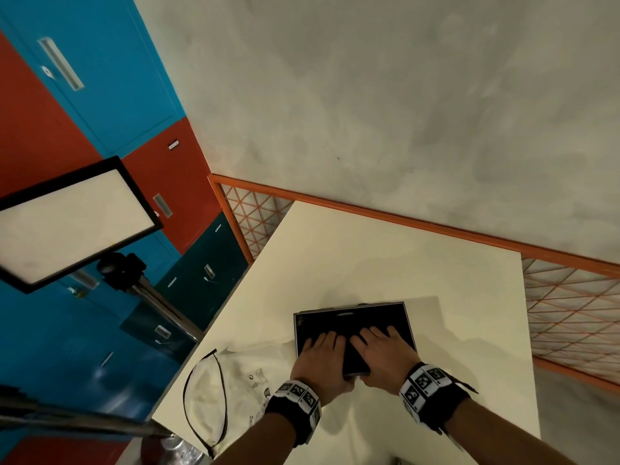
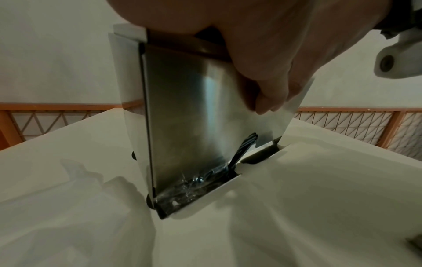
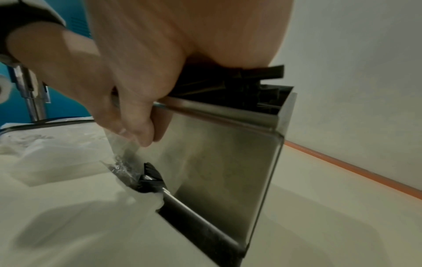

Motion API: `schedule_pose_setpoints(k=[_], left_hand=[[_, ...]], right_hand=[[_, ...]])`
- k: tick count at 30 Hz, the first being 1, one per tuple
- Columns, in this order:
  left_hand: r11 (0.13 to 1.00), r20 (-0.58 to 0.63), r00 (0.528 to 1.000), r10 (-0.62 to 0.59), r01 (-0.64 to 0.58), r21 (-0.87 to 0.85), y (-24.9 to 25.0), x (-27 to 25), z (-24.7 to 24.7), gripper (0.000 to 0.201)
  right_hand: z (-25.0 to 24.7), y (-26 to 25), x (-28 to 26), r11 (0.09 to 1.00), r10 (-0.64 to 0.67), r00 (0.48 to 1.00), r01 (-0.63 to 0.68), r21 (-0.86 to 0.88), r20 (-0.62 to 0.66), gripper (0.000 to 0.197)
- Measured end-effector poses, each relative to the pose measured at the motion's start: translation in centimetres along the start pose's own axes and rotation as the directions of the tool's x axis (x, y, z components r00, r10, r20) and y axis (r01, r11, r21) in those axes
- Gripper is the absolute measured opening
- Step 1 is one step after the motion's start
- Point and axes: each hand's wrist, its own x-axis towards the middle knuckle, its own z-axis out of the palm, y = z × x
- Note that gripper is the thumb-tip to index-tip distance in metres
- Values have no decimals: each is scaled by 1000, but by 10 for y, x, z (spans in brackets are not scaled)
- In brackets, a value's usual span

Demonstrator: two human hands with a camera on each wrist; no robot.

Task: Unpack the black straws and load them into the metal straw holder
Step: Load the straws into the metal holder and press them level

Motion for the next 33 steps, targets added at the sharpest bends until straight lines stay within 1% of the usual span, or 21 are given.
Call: schedule_pose_setpoints(k=[4, 7, 11, 15, 20, 25, 30, 33], left_hand=[[1000, 45, 999, -14, 15, -18, 3, -3, -1, 64], [1000, 59, 998, -13, 13, 3, 6, -7, 1, 69], [1000, 50, 999, -13, 12, 11, 8, -10, 2, 75], [1000, -9, 1000, 2, -1, 24, 9, -13, 3, 69], [1000, -29, 1000, 6, -6, -3, 8, -13, 5, 65], [1000, -11, 1000, 4, -4, 2, 9, -12, 5, 61], [1000, 8, 1000, 7, -7, 5, 8, -10, 4, 63], [1000, 9, 1000, 5, -5, 7, 7, -9, 5, 65]], right_hand=[[5, 0, -3, 1000, 10, 1000, -10, 11, 2, 63], [12, -2, -4, 999, 1, 1000, -1, 41, 7, 64], [13, -4, -7, 999, 14, 1000, -14, 48, -10, 63], [16, -5, -10, 997, 25, 999, -24, 67, -22, 59], [21, -5, -11, 997, 21, 999, -19, 73, -27, 59], [19, -5, -11, 999, 23, 999, -21, 47, -41, 59], [17, -8, -12, 999, 32, 997, -30, 35, -76, 54], [18, -7, -12, 999, 26, 997, -23, 36, -77, 56]])
